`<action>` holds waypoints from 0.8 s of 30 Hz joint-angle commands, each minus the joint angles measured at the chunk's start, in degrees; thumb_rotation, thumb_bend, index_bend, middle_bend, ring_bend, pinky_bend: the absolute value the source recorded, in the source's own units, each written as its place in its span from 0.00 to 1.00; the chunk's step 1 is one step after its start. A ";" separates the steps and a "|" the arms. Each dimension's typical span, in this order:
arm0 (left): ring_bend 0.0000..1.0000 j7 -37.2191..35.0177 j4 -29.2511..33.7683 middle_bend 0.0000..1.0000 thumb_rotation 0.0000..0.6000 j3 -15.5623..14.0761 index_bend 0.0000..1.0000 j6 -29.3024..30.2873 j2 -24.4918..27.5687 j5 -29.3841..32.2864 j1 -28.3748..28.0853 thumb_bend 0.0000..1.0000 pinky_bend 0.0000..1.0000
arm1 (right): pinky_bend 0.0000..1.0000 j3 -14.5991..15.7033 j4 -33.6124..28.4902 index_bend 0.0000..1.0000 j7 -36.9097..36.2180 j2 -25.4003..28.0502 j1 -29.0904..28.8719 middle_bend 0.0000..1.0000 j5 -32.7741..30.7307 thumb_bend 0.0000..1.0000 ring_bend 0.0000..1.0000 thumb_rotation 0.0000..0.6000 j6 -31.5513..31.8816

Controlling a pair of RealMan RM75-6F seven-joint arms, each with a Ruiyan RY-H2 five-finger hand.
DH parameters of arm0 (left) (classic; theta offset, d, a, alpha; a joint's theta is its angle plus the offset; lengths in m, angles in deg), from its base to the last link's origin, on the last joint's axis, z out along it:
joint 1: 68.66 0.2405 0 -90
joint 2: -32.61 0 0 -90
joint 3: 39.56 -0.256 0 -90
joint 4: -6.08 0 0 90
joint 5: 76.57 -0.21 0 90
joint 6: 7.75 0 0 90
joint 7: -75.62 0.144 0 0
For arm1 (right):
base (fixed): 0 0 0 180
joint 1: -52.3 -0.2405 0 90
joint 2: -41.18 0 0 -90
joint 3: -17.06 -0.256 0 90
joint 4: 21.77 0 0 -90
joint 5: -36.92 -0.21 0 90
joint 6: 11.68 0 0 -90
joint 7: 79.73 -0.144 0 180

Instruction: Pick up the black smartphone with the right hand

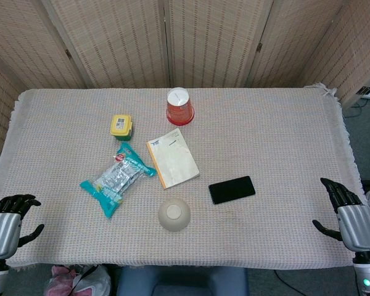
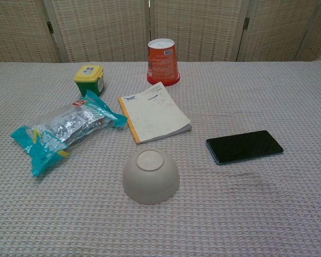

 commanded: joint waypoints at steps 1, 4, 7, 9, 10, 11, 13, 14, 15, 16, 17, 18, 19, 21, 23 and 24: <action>0.27 0.77 0.30 0.33 1.00 -0.31 0.40 -1.14 0.26 0.68 -0.16 0.20 0.26 | 0.27 -0.29 -0.35 0.02 0.26 0.23 0.36 0.13 0.52 0.06 0.14 1.00 0.20; 0.27 1.70 1.10 0.33 1.00 -0.37 0.40 -2.48 0.76 1.94 -0.39 0.20 0.26 | 0.27 -0.49 -0.67 0.02 0.56 0.42 0.52 0.13 0.97 0.06 0.14 1.00 -0.24; 0.27 1.59 1.18 0.33 1.00 -0.02 0.40 -2.08 0.59 2.21 -0.34 0.20 0.26 | 0.27 -0.75 -1.02 0.02 0.99 0.60 0.72 0.13 1.20 0.06 0.14 1.00 -0.57; 0.27 1.17 0.92 0.33 1.00 0.25 0.40 -1.59 0.31 2.19 -0.28 0.20 0.26 | 0.27 -1.10 -1.16 0.02 1.16 0.59 0.82 0.14 1.46 0.08 0.14 1.00 -0.55; 0.27 0.99 0.82 0.33 1.00 0.27 0.40 -1.53 0.22 2.15 -0.28 0.20 0.26 | 0.27 -1.25 -1.16 0.02 1.31 0.55 0.74 0.14 1.67 0.09 0.14 1.00 -0.66; 0.27 0.74 0.71 0.33 1.00 0.27 0.40 -1.59 0.17 2.05 -0.35 0.20 0.26 | 0.27 -1.44 -1.17 0.02 1.66 0.48 0.47 0.14 2.05 0.10 0.14 1.00 -1.02; 0.27 0.49 0.62 0.33 1.00 0.19 0.40 -1.76 0.16 1.78 -0.51 0.20 0.26 | 0.27 -1.86 -1.14 0.02 2.46 0.19 -0.35 0.16 2.85 0.12 0.14 1.00 -1.90; 0.27 0.30 0.56 0.33 1.00 0.18 0.40 -1.76 0.11 1.58 -0.58 0.20 0.26 | 0.27 -2.21 -1.22 0.02 3.09 -0.14 -1.13 0.17 3.32 0.13 0.14 1.00 -2.81; 0.27 0.10 0.52 0.33 1.00 0.18 0.40 -1.68 0.06 1.45 -0.59 0.20 0.26 | 0.27 -2.54 -1.24 0.03 3.56 -0.54 -1.82 0.18 3.66 0.15 0.14 1.00 -3.58; 0.27 -0.15 0.48 0.33 1.00 0.17 0.40 -1.59 0.01 1.34 -0.58 0.20 0.26 | 0.27 -2.91 -1.05 0.04 4.06 -1.12 -2.62 0.20 4.09 0.16 0.14 1.00 -4.40; 0.27 -0.52 0.39 0.33 1.00 0.15 0.40 -1.45 -0.05 1.20 -0.54 0.20 0.26 | 0.27 -3.19 -0.49 0.06 4.92 -2.04 -3.82 0.21 4.67 0.18 0.15 1.00 -5.98; 0.27 -0.75 0.28 0.33 1.00 0.12 0.40 -1.37 -0.08 1.14 -0.50 0.20 0.26 | 0.27 -3.28 -0.05 0.08 5.76 -2.70 -4.78 0.22 4.89 0.18 0.16 1.00 -7.57; 0.27 -0.91 0.16 0.33 1.00 0.08 0.40 -1.31 -0.06 1.11 -0.45 0.20 0.26 | 0.27 -3.41 0.45 0.09 6.63 -3.46 -5.80 0.23 4.96 0.18 0.16 1.00 -9.32; 0.27 -1.31 -0.11 0.33 1.00 0.00 0.40 -1.13 -0.02 1.10 -0.29 0.20 0.26 | 0.27 -3.93 2.08 0.11 9.13 -5.70 -8.26 0.24 4.43 0.19 0.16 1.00 -13.65; 0.27 -1.67 -0.27 0.33 1.00 -0.08 0.40 -1.05 0.02 1.11 -0.18 0.20 0.26 | 0.27 -4.54 4.30 0.14 10.48 -8.31 -10.45 0.25 3.74 0.19 0.17 1.00 -17.24; 0.27 -1.91 -0.35 0.33 1.00 -0.15 0.40 -1.00 0.06 1.08 -0.10 0.20 0.26 | 0.27 -4.80 5.75 0.15 11.00 -10.01 -11.84 0.25 3.08 0.18 0.17 1.00 -19.79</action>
